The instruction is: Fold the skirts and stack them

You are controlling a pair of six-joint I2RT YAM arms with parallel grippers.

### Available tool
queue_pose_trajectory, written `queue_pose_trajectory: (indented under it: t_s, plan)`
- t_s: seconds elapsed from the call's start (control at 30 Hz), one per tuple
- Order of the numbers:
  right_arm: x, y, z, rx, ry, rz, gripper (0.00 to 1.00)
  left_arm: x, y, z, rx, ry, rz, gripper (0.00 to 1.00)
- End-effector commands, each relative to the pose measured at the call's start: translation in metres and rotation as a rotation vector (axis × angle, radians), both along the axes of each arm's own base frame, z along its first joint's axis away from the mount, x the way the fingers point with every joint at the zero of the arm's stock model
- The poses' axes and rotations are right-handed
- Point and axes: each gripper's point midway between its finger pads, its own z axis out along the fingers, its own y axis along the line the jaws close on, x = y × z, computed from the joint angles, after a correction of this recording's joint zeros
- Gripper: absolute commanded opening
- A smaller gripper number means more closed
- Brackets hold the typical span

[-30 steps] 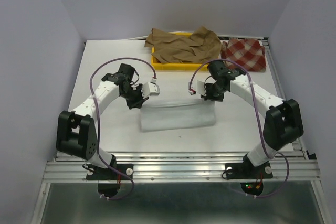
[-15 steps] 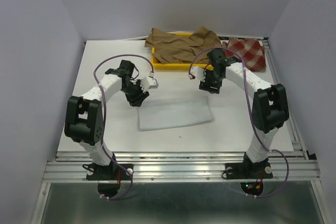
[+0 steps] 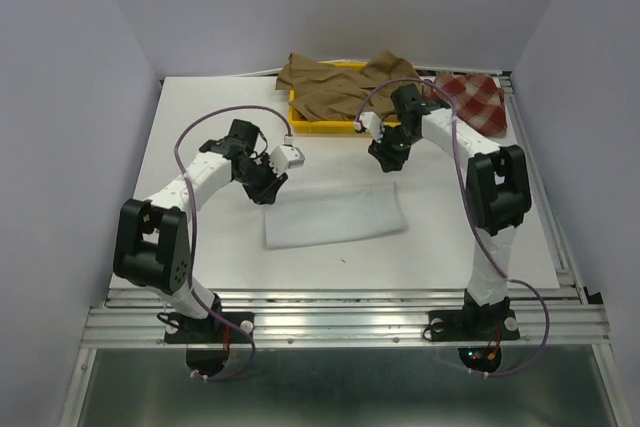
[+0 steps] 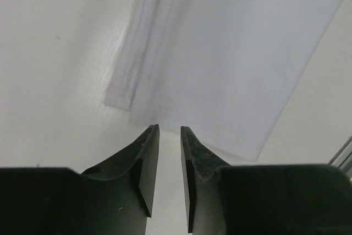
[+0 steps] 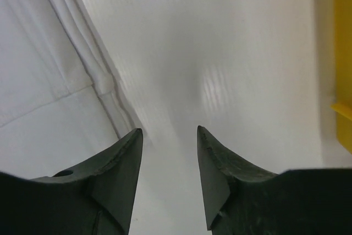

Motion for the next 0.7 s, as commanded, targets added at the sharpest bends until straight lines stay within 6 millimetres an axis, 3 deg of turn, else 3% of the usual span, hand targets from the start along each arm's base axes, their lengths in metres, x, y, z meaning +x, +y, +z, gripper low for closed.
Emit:
queue_pose_trajectory:
  t_s: [0.0,0.2,0.23,0.33,0.37,0.4,0.47,0.5,0.57,0.6,0.67]
  plan:
    - [-0.014,0.016,-0.014,0.068,0.116,-0.006,0.47,-0.017,-0.022,-0.015,-0.014,0.067,-0.003,0.32]
    - [-0.042,0.006,-0.044,0.037,0.2,-0.019,0.38,-0.013,-0.037,-0.056,0.0,0.186,0.058,0.23]
    - [-0.056,0.002,-0.05,0.029,0.23,-0.028,0.37,-0.009,-0.036,-0.061,0.012,0.189,0.073,0.22]
    - [-0.083,-0.001,-0.058,0.039,0.297,-0.041,0.32,0.021,-0.038,-0.073,0.045,0.148,0.1,0.19]
    - [-0.099,-0.004,-0.06,0.043,0.332,-0.048,0.3,0.042,-0.044,-0.065,0.032,0.099,0.104,0.18]
    - [-0.109,-0.001,-0.059,0.073,0.361,-0.049,0.27,0.048,-0.046,-0.076,0.048,0.111,0.103,0.18]
    - [-0.133,0.0,-0.061,0.1,0.439,-0.089,0.25,0.068,-0.053,-0.076,0.045,0.092,0.102,0.18]
    - [-0.143,0.006,-0.052,0.147,0.471,-0.088,0.22,0.09,-0.062,-0.073,0.036,0.066,0.104,0.18]
    - [-0.163,0.019,-0.047,0.177,0.529,-0.083,0.21,0.108,-0.072,-0.069,0.031,0.052,0.093,0.18]
    - [-0.177,0.025,-0.041,0.208,0.563,-0.075,0.22,0.127,-0.086,-0.061,0.012,0.018,0.08,0.18]
    - [-0.199,0.041,-0.034,0.233,0.617,-0.061,0.24,0.136,-0.1,-0.051,-0.003,0.007,0.052,0.22]
